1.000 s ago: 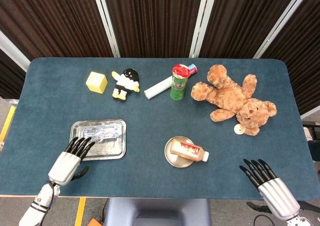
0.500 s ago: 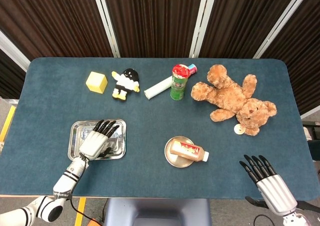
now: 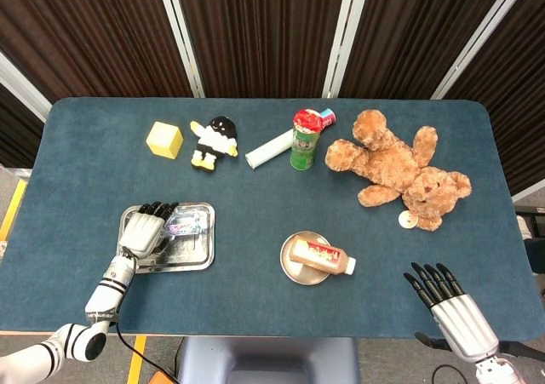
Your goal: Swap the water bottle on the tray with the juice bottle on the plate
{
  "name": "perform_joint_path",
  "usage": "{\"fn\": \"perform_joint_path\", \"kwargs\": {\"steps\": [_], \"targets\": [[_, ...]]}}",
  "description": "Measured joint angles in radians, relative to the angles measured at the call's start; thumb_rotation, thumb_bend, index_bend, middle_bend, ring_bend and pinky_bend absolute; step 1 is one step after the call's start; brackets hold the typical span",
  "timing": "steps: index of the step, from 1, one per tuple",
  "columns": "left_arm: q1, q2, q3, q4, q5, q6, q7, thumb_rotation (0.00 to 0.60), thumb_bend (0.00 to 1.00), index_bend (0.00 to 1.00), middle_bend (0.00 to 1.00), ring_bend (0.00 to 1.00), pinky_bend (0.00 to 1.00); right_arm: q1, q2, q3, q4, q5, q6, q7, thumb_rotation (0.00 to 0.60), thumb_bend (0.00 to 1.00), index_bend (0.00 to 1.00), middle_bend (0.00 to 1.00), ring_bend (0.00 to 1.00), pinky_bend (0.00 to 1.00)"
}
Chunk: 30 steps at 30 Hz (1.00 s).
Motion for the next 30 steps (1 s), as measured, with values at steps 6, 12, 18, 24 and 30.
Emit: {"fn": "perform_joint_path", "kwargs": {"steps": [6, 12, 18, 24, 30], "targets": [[-0.013, -0.024, 0.005, 0.061, -0.003, 0.002, -0.026, 0.6, 0.42, 0.51, 0.65, 0.57, 0.63, -0.001, 0.003, 0.0, -0.005, 0.007, -0.002, -0.003, 0.6, 0.18, 0.0, 0.0, 0.0, 0.0], [-0.023, -0.046, -0.002, 0.098, 0.025, 0.056, -0.091, 0.6, 0.51, 0.69, 0.85, 0.73, 0.8, 0.001, 0.004, 0.007, -0.01, 0.028, -0.01, -0.006, 0.6, 0.18, 0.0, 0.0, 0.0, 0.0], [-0.071, -0.055, -0.018, 0.13, 0.089, 0.114, -0.162, 0.6, 0.55, 0.72, 0.88, 0.78, 0.85, 0.006, 0.001, 0.019, -0.014, 0.062, -0.03, -0.017, 0.6, 0.18, 0.0, 0.0, 0.0, 0.0], [-0.176, -0.102, -0.054, 0.205, 0.096, 0.061, -0.174, 0.6, 0.54, 0.72, 0.89, 0.78, 0.85, 0.017, -0.003, 0.041, -0.02, 0.12, -0.064, -0.03, 0.6, 0.18, 0.0, 0.0, 0.0, 0.0], [-0.316, -0.227, -0.089, 0.379, 0.092, -0.022, -0.201, 0.6, 0.54, 0.72, 0.88, 0.78, 0.85, 0.04, -0.003, 0.071, -0.027, 0.198, -0.118, -0.027, 0.6, 0.18, 0.0, 0.0, 0.0, 0.0]]}}
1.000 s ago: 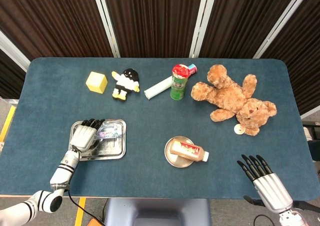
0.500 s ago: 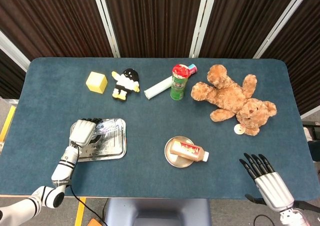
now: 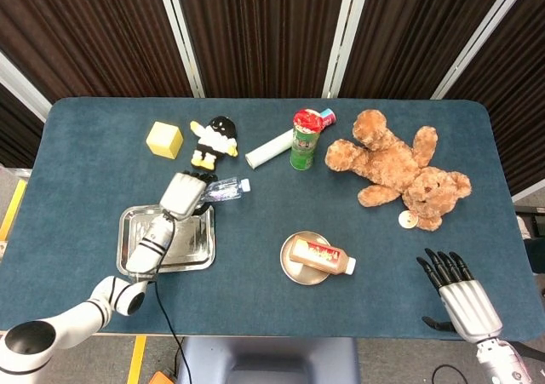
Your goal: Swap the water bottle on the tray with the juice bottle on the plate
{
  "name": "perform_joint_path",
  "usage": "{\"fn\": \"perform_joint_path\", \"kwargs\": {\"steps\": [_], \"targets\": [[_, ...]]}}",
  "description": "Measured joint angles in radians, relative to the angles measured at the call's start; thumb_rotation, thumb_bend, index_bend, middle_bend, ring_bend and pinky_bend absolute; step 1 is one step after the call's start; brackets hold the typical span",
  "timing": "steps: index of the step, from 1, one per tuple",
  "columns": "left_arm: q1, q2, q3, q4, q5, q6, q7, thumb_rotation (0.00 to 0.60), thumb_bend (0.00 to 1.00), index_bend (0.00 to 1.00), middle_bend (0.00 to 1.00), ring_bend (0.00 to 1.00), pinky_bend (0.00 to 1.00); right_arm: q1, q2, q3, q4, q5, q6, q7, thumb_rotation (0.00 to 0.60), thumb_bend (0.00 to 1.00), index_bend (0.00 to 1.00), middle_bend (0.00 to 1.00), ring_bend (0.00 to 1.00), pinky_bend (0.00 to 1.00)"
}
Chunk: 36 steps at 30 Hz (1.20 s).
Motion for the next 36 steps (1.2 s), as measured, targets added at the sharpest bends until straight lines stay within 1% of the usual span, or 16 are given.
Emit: {"fn": "perform_joint_path", "kwargs": {"steps": [2, 7, 9, 10, 11, 12, 14, 16, 17, 18, 21, 26, 29, 32, 35, 36], "targets": [[-0.043, -0.048, -0.009, 0.066, -0.001, -0.021, -0.018, 0.6, 0.53, 0.72, 0.88, 0.77, 0.83, 0.011, 0.001, 0.008, -0.001, 0.024, -0.023, 0.007, 0.6, 0.18, 0.0, 0.0, 0.0, 0.0], [-0.149, -0.19, -0.026, 0.281, -0.003, -0.066, -0.103, 0.6, 0.51, 0.71, 0.86, 0.74, 0.8, 0.039, 0.004, 0.017, -0.001, 0.058, -0.081, 0.026, 0.6, 0.18, 0.0, 0.0, 0.0, 0.0], [-0.185, -0.243, -0.024, 0.369, 0.0, -0.083, -0.149, 0.6, 0.49, 0.68, 0.81, 0.69, 0.75, 0.049, 0.008, 0.021, 0.001, 0.074, -0.096, 0.039, 0.6, 0.18, 0.0, 0.0, 0.0, 0.0], [-0.199, -0.264, -0.022, 0.404, 0.002, -0.093, -0.171, 0.6, 0.47, 0.63, 0.73, 0.63, 0.7, 0.052, 0.009, 0.023, 0.002, 0.081, -0.1, 0.043, 0.6, 0.18, 0.0, 0.0, 0.0, 0.0], [-0.216, -0.287, -0.015, 0.445, 0.007, -0.111, -0.2, 0.6, 0.44, 0.53, 0.61, 0.53, 0.62, 0.055, 0.011, 0.025, 0.005, 0.089, -0.106, 0.046, 0.6, 0.18, 0.0, 0.0, 0.0, 0.0], [-0.227, -0.3, -0.008, 0.47, 0.011, -0.128, -0.219, 0.6, 0.43, 0.46, 0.53, 0.45, 0.56, 0.058, 0.011, 0.027, 0.006, 0.095, -0.111, 0.048, 0.6, 0.18, 0.0, 0.0, 0.0, 0.0], [-0.243, -0.315, 0.008, 0.502, 0.019, -0.167, -0.251, 0.6, 0.4, 0.19, 0.26, 0.19, 0.36, 0.063, 0.011, 0.028, 0.009, 0.104, -0.122, 0.049, 0.6, 0.18, 0.0, 0.0, 0.0, 0.0], [-0.257, -0.324, 0.024, 0.522, 0.025, -0.211, -0.276, 0.6, 0.39, 0.05, 0.1, 0.05, 0.23, 0.066, 0.009, 0.025, 0.009, 0.106, -0.128, 0.044, 0.6, 0.18, 0.0, 0.0, 0.0, 0.0], [-0.263, -0.327, 0.029, 0.527, 0.026, -0.228, -0.286, 0.6, 0.39, 0.01, 0.04, 0.01, 0.17, 0.067, 0.008, 0.022, 0.008, 0.105, -0.132, 0.037, 0.6, 0.18, 0.0, 0.0, 0.0, 0.0], [-0.269, -0.329, 0.034, 0.534, 0.026, -0.241, -0.299, 0.6, 0.39, 0.0, 0.01, 0.0, 0.13, 0.068, 0.007, 0.018, 0.006, 0.104, -0.135, 0.032, 0.6, 0.18, 0.0, 0.0, 0.0, 0.0], [-0.273, -0.332, 0.036, 0.542, 0.022, -0.234, -0.311, 0.6, 0.37, 0.0, 0.0, 0.0, 0.08, 0.069, 0.005, 0.009, -0.001, 0.1, -0.138, 0.014, 0.6, 0.18, 0.0, 0.0, 0.0, 0.0], [-0.259, -0.323, 0.041, 0.531, 0.018, -0.169, -0.323, 0.6, 0.37, 0.0, 0.0, 0.0, 0.07, 0.067, 0.002, 0.003, -0.009, 0.095, -0.129, 0.003, 0.6, 0.18, 0.0, 0.0, 0.0, 0.0], [-0.241, -0.3, 0.049, 0.498, 0.019, -0.142, -0.327, 0.6, 0.37, 0.0, 0.0, 0.0, 0.07, 0.066, 0.001, -0.002, -0.009, 0.076, -0.118, 0.008, 0.6, 0.18, 0.0, 0.0, 0.0, 0.0], [-0.208, -0.263, 0.062, 0.442, 0.026, -0.099, -0.321, 0.6, 0.37, 0.0, 0.0, 0.0, 0.07, 0.062, -0.002, -0.009, -0.006, 0.044, -0.092, 0.023, 0.6, 0.18, 0.0, 0.0, 0.0, 0.0], [-0.152, -0.205, 0.085, 0.353, 0.038, -0.038, -0.297, 0.6, 0.36, 0.0, 0.0, 0.0, 0.07, 0.053, -0.013, -0.013, 0.003, 0.008, -0.047, 0.049, 0.6, 0.18, 0.0, 0.0, 0.0, 0.0], [-0.125, -0.176, 0.096, 0.306, 0.043, -0.01, -0.281, 0.6, 0.36, 0.0, 0.0, 0.0, 0.07, 0.05, -0.019, -0.014, 0.007, -0.004, -0.032, 0.061, 0.6, 0.18, 0.0, 0.0, 0.0, 0.0]]}}
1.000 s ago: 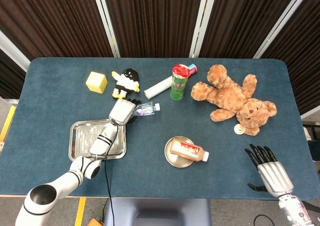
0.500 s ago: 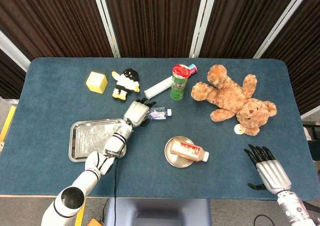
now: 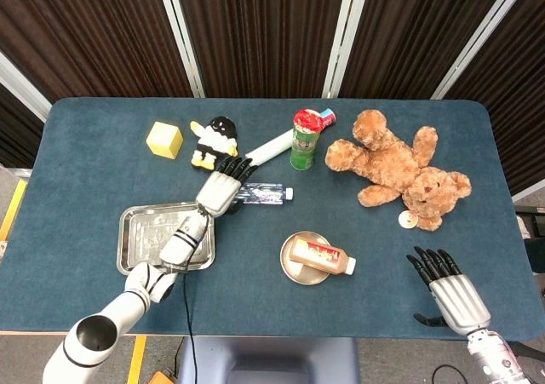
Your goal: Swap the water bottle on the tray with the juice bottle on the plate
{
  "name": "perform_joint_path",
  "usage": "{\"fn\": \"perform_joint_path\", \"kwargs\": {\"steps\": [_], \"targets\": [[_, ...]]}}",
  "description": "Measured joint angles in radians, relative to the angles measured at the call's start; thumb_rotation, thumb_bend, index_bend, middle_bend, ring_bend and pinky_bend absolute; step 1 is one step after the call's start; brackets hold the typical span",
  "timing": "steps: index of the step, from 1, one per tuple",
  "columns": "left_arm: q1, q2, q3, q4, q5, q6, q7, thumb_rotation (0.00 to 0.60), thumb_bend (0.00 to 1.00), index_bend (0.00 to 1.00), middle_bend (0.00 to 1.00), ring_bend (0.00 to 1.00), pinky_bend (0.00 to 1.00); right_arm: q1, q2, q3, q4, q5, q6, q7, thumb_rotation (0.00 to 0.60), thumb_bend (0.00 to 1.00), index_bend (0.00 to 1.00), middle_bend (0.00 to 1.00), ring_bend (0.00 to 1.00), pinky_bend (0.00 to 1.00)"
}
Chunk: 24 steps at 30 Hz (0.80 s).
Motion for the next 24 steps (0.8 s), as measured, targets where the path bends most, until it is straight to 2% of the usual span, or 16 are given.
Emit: {"fn": "perform_joint_path", "kwargs": {"steps": [4, 6, 9, 12, 15, 17, 24], "targets": [[0.102, 0.128, 0.043, -0.207, 0.015, 0.091, 0.068, 0.6, 0.36, 0.0, 0.0, 0.0, 0.07, -0.005, -0.046, 0.0, 0.009, -0.042, 0.043, 0.061, 0.6, 0.18, 0.0, 0.01, 0.0, 0.01], [0.168, 0.215, 0.075, -0.348, 0.023, 0.145, 0.112, 0.6, 0.36, 0.0, 0.0, 0.0, 0.07, 0.004, -0.079, 0.009, 0.001, -0.058, 0.048, 0.071, 0.6, 0.18, 0.05, 0.07, 0.0, 0.07], [0.288, 0.358, 0.136, -0.557, 0.035, 0.245, 0.172, 0.6, 0.36, 0.0, 0.0, 0.0, 0.07, 0.032, -0.128, 0.037, -0.029, -0.057, 0.031, 0.05, 0.6, 0.18, 0.14, 0.16, 0.03, 0.14], [0.438, 0.493, 0.197, -0.707, 0.042, 0.367, 0.213, 0.6, 0.36, 0.0, 0.0, 0.0, 0.06, 0.066, -0.169, 0.072, -0.061, -0.019, -0.026, -0.013, 0.6, 0.18, 0.16, 0.18, 0.04, 0.16], [0.576, 0.55, 0.242, -0.759, 0.043, 0.49, 0.227, 0.6, 0.36, 0.0, 0.0, 0.0, 0.05, 0.105, -0.224, 0.111, -0.084, 0.053, -0.091, -0.113, 0.6, 0.19, 0.17, 0.18, 0.05, 0.16], [0.625, 0.562, 0.26, -0.754, 0.05, 0.534, 0.237, 0.6, 0.36, 0.0, 0.0, 0.0, 0.04, 0.132, -0.269, 0.138, -0.09, 0.113, -0.129, -0.199, 0.6, 0.19, 0.18, 0.19, 0.06, 0.16], [0.663, 0.614, 0.245, -0.75, 0.072, 0.579, 0.215, 0.6, 0.36, 0.0, 0.0, 0.0, 0.04, 0.223, -0.462, 0.213, -0.058, 0.359, -0.218, -0.456, 0.6, 0.24, 0.23, 0.22, 0.09, 0.21]]}}
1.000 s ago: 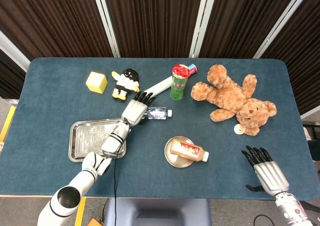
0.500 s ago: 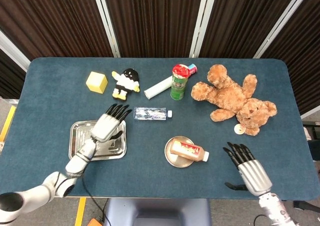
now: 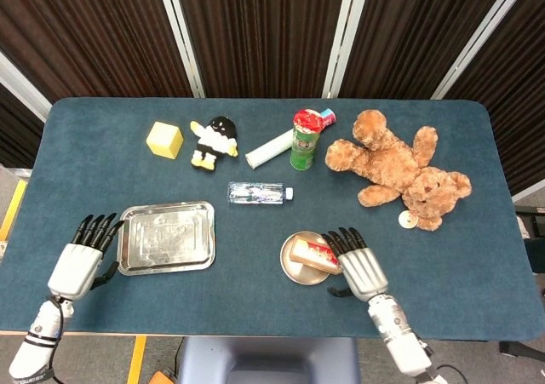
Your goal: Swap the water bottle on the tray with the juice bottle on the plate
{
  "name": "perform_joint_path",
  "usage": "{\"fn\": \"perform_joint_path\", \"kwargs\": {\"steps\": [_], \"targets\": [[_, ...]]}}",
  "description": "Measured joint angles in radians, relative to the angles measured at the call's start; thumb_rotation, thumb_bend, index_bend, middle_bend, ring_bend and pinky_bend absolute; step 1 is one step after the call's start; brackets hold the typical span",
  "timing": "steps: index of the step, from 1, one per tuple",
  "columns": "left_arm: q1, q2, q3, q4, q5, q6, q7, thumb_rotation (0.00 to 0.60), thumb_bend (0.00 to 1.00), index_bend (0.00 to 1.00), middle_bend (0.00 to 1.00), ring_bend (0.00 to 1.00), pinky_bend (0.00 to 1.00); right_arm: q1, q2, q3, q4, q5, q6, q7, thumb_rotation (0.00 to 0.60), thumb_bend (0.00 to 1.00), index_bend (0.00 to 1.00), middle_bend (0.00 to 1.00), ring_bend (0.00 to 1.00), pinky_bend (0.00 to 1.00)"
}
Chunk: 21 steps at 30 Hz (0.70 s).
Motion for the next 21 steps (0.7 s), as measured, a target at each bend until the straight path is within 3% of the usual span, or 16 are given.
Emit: {"fn": "perform_joint_path", "kwargs": {"steps": [5, 14, 21], "targets": [[0.009, 0.018, -0.02, -0.015, 0.004, -0.006, -0.02, 0.6, 0.36, 0.0, 0.0, 0.0, 0.04, 0.059, -0.11, 0.034, 0.064, 0.083, -0.006, -0.091, 0.6, 0.27, 0.28, 0.26, 0.13, 0.25], [0.014, 0.028, -0.039, -0.018, 0.01, -0.041, -0.036, 0.6, 0.36, 0.0, 0.0, 0.0, 0.04, 0.101, -0.15, 0.058, 0.112, 0.159, 0.016, -0.142, 0.6, 0.32, 0.41, 0.35, 0.25, 0.43], [0.016, 0.031, -0.054, -0.018, 0.008, -0.069, -0.038, 0.6, 0.36, 0.0, 0.0, 0.0, 0.04, 0.136, -0.175, 0.062, 0.145, 0.208, 0.012, -0.157, 0.6, 0.32, 0.44, 0.38, 0.28, 0.49]]}}
